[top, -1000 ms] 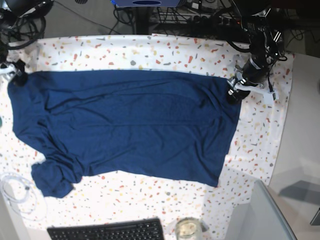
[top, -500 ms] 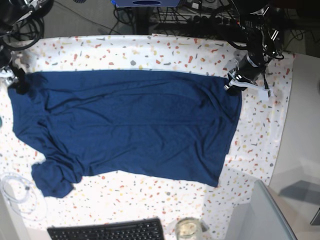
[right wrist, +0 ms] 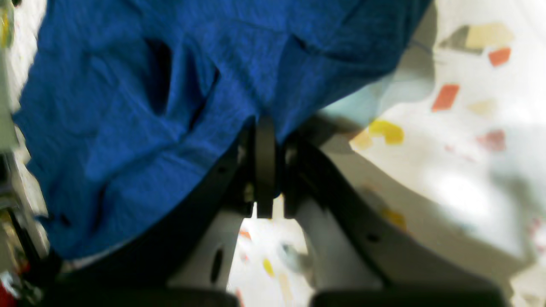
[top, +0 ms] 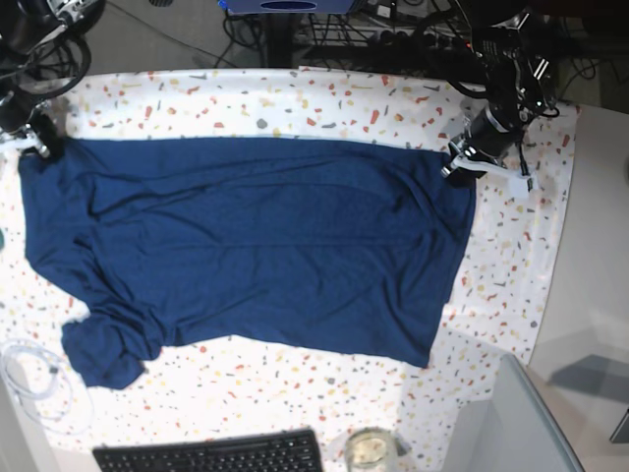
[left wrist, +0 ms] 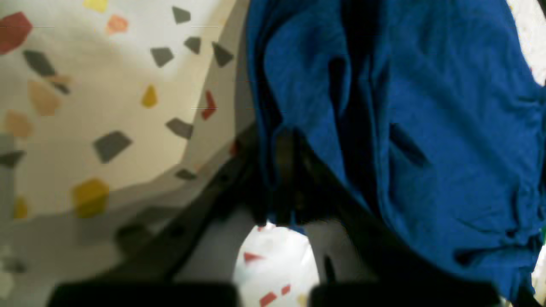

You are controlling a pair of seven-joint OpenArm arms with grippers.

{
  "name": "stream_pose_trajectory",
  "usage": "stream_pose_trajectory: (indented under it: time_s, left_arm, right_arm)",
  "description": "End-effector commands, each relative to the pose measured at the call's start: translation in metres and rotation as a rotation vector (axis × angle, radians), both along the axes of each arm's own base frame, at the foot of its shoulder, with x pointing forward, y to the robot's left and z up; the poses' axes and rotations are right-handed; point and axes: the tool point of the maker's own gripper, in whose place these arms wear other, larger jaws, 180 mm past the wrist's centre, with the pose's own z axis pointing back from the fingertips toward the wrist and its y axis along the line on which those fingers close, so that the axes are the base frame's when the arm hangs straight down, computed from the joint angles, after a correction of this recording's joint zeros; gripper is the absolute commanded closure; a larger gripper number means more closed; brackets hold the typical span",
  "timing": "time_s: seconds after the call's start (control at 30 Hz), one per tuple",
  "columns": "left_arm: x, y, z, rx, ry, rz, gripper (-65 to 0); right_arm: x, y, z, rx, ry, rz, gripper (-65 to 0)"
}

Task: Layout the t-shirt on the table in an organized manner, then fold the t-shirt properly
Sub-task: 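Hold both hem corners and drag the hem outward to flatten the shirt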

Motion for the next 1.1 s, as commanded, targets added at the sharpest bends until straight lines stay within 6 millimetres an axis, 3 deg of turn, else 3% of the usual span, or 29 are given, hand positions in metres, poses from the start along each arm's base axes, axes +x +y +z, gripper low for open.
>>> stream_pose_trajectory:
  time_s: [0.0, 0.2, 0.33, 0.5, 0.7, 0.93, 1.07]
  left_arm:
    - [0.016, 0.009, 0.022, 0.034, -0.082, 0.001, 0.0]
    - [0.023, 0.006, 0.049, 0.069, -0.093, -0.061, 0.0]
    - [0.022, 0.008, 0.059, 0.091, -0.111, -0.068, 0.0]
    - [0.003, 0.04, 0.064, 0.119, -0.106, 0.04, 0.0]
    - [-0.018, 0.046, 0.054, 0.117, -0.044, 0.052, 0.0]
    - [-0.048, 0.046, 0.038, 0.113, 0.024, 0.054, 0.0]
    - [-0.056, 0.049, 0.035, 0.12, 0.041, 0.053, 0.0]
  right_arm:
    - [0.015, -0.019, 0.018, -0.046, -0.049, -0.014, -0.5]
    - [0.039, -0.033, 0.052, -0.117, -0.074, 0.014, -0.5]
    - [0.042, -0.034, 0.068, -0.15, -0.054, 0.062, -0.5]
    - [0.034, -0.036, 0.082, -0.194, -0.005, 0.118, -0.5]
    - [0.026, -0.035, 0.076, -0.198, 0.029, 0.132, -0.5]
    - [-0.009, -0.017, 0.046, -0.169, 0.066, 0.104, -0.5]
    - [-0.022, -0.006, 0.025, -0.13, 0.083, 0.115, -0.5]
